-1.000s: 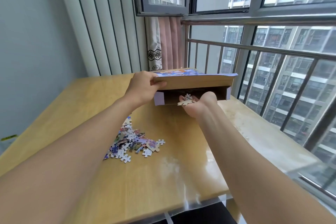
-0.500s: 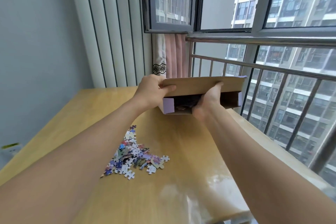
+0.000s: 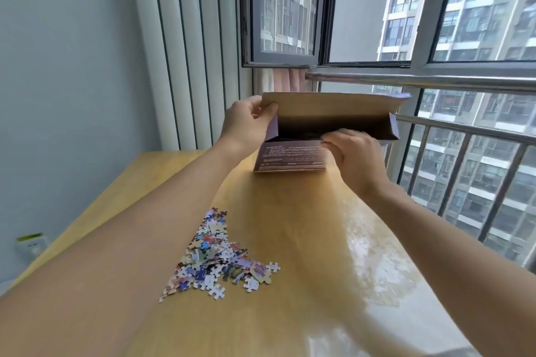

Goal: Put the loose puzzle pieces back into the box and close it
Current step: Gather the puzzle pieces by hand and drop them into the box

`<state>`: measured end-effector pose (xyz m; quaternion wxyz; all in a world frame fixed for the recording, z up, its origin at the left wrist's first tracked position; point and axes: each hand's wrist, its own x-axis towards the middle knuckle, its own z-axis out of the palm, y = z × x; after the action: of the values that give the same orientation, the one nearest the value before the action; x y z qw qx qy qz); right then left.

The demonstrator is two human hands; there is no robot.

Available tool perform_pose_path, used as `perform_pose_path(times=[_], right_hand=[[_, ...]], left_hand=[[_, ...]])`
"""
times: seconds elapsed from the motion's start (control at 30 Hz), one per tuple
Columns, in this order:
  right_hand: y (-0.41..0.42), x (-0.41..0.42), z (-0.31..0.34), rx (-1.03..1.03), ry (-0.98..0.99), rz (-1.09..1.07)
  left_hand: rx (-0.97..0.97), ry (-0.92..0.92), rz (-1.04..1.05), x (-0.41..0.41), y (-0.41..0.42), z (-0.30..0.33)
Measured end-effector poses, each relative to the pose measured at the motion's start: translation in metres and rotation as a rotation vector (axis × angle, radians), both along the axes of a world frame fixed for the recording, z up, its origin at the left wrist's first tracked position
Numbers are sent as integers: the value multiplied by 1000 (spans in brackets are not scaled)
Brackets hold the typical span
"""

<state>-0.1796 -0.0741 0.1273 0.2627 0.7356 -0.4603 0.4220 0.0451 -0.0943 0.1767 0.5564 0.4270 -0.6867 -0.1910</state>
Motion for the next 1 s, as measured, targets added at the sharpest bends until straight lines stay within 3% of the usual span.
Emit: perform_pose_path(times=[0.13,0.4,0.53,0.63,0.73,0.8,0.9,1.0], right_hand=[[3,0,3,23,-1,-8],[4,6,-25,325,132,-137],[21,31,-45,510,97,54],[42,69,-45,815,-13,327],[53,95,-50,1168,323,214],[55,102,-60,1251,512,123],[55,111,-71,1198,518,111],[57,115,-71,1206,480,145]], left_hand=[[24,14,-34,5,5,-8],[234,-4,-76,14,-2,-47],[294,-49,-47,19,-5,-77],[383,-145,-66,24,-7,-113],[452,-167,-129,33,-6,-141],[451,-171,-161,42,-2,-146],[411,-317,-113,64,6,-140],[372,-501,69,99,23,-133]])
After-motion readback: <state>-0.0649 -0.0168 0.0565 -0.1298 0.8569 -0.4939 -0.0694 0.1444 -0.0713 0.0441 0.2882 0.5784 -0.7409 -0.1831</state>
